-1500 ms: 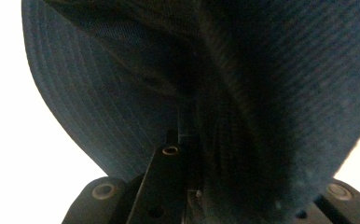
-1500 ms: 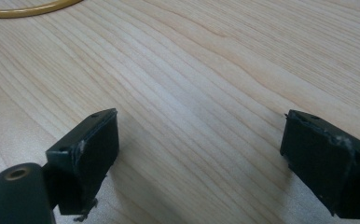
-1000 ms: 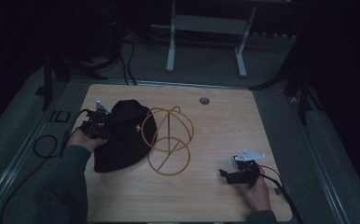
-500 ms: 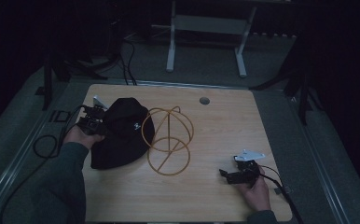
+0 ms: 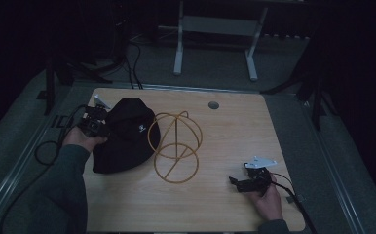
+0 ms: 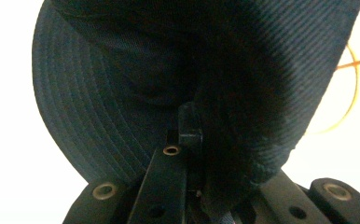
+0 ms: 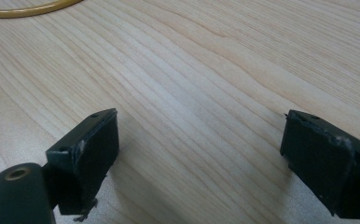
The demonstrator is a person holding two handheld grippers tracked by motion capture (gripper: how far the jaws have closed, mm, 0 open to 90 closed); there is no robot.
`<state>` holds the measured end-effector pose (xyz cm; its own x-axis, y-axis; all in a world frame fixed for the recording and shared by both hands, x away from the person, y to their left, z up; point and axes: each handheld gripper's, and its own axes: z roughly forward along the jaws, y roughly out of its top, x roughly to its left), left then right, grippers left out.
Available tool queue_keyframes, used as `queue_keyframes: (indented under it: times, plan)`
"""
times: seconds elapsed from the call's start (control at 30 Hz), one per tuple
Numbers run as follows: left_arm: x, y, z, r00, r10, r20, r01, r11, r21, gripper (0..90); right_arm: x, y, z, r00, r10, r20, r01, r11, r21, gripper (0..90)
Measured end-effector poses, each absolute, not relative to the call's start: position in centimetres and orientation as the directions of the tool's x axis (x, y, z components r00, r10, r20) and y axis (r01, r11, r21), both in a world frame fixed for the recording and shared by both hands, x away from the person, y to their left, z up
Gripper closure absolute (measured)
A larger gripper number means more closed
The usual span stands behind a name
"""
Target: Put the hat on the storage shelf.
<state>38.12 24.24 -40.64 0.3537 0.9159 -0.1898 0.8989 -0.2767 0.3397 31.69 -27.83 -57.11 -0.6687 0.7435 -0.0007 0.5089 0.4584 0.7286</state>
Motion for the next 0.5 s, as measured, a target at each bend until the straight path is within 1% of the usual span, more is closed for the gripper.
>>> queue_keyframes:
  times: [0.5]
  plan:
    - [38.5,23.6,-38.2,0.361,0.917,-0.172,0.887,-0.280,0.367,88.2,31.7,-27.8,-57.1,-0.669,0.743,-0.001,0.508,0.459,0.729,11.3]
